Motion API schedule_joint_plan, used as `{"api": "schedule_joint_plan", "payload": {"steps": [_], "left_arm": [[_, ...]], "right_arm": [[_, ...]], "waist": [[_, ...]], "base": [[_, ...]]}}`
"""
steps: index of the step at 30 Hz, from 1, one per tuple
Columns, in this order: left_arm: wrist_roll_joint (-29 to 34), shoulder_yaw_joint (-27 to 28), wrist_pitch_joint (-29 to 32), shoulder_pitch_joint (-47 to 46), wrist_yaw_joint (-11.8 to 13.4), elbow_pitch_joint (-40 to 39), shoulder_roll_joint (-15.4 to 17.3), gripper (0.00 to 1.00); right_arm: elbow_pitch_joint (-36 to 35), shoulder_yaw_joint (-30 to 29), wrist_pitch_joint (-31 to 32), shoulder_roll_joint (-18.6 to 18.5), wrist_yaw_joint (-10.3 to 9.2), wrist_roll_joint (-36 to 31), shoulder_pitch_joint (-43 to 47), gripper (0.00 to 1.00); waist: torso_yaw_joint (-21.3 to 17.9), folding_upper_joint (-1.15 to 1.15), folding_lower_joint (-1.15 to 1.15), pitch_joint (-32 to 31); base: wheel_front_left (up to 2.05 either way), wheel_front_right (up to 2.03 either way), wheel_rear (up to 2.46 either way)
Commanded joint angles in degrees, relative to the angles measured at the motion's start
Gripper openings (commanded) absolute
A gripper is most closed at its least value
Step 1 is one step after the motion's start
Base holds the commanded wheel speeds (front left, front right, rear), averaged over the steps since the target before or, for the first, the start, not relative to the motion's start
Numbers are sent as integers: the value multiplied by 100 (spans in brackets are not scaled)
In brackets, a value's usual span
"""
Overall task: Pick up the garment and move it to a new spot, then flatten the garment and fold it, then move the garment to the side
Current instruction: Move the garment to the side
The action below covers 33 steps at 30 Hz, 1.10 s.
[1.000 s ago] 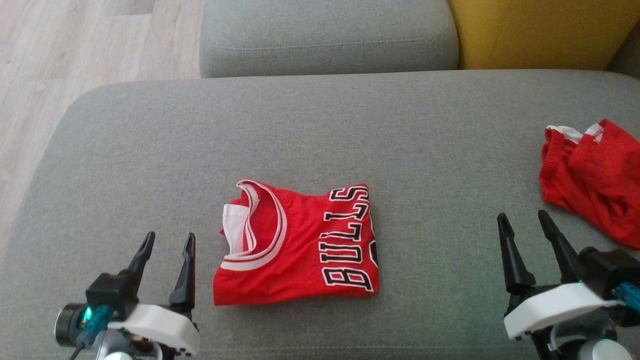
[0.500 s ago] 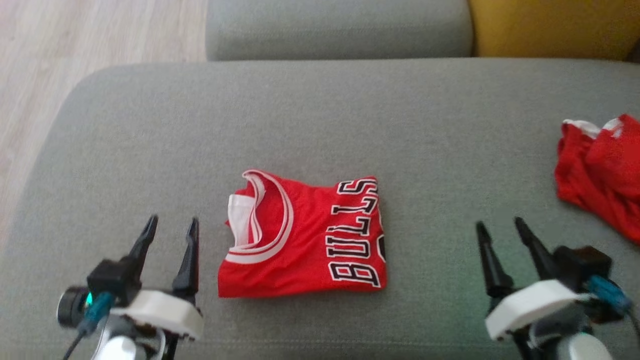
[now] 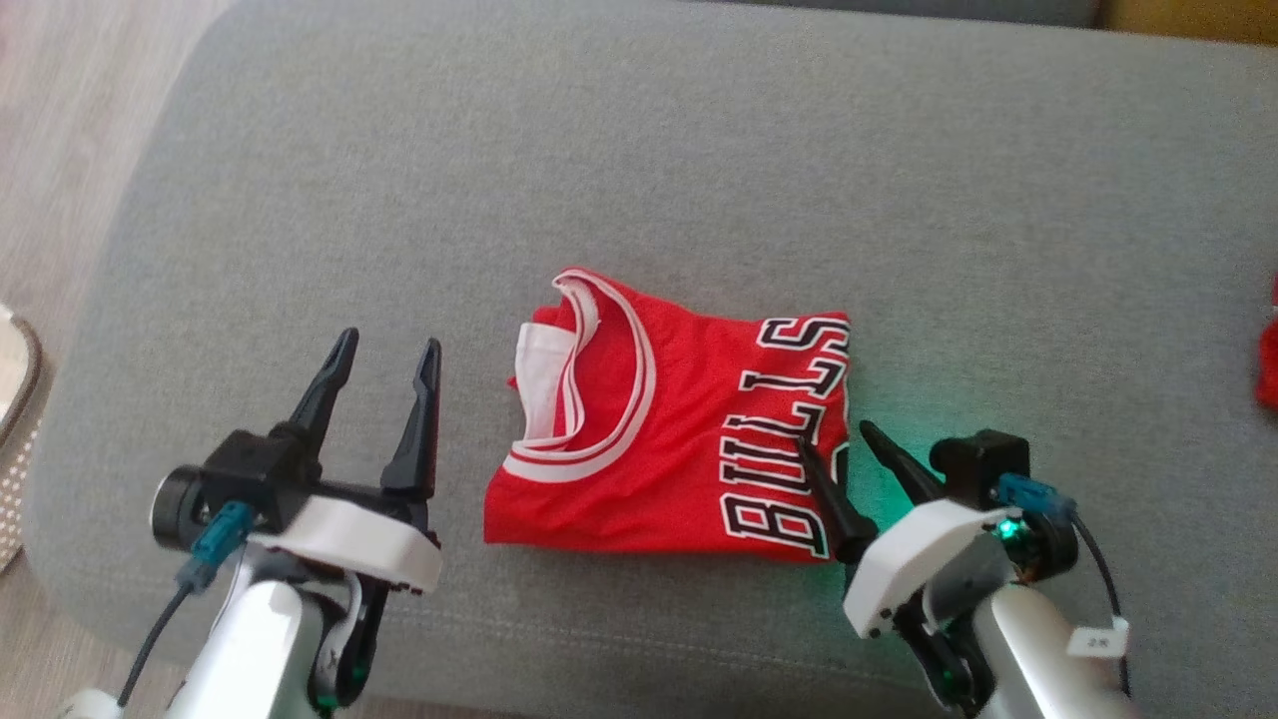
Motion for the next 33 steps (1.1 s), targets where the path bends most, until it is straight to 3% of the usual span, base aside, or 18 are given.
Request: {"api": "schedule_joint_plan", "payload": {"steps": [1, 6, 8, 16, 23, 33], "left_arm": [[17, 225, -67, -323, -21, -142, 74, 100], [25, 274, -103, -380, -36, -62, 49, 100], [31, 282, -110, -392, -50, -45, 42, 100], [88, 362, -123, -419, -64, -115, 76, 100], [149, 434, -126, -389, -66, -333, 151, 100], [217, 398, -98, -539, -126, -530, 298, 100]], "right_arm": [[-32, 202, -137, -18, -4, 108, -267, 100], [638, 414, -34, -18, -4, 364, -606, 100], [815, 477, 37, -18, -4, 429, -712, 0], [815, 471, -115, -18, -4, 342, -1006, 0], [169, -229, 60, -61, -4, -456, -1008, 0], [-1069, -1648, 715, -959, -4, -938, -1219, 0]], "waist": [[96, 0, 0, 130], [64, 0, 0, 224], [24, 0, 0, 246], [-349, 0, 0, 288], [-971, 0, 0, 402], [-1701, 0, 0, 735]], "base": [[0, 0, 0], [0, 0, 0], [0, 0, 0], [0, 0, 0], [0, 0, 0], [0, 0, 0]]}}
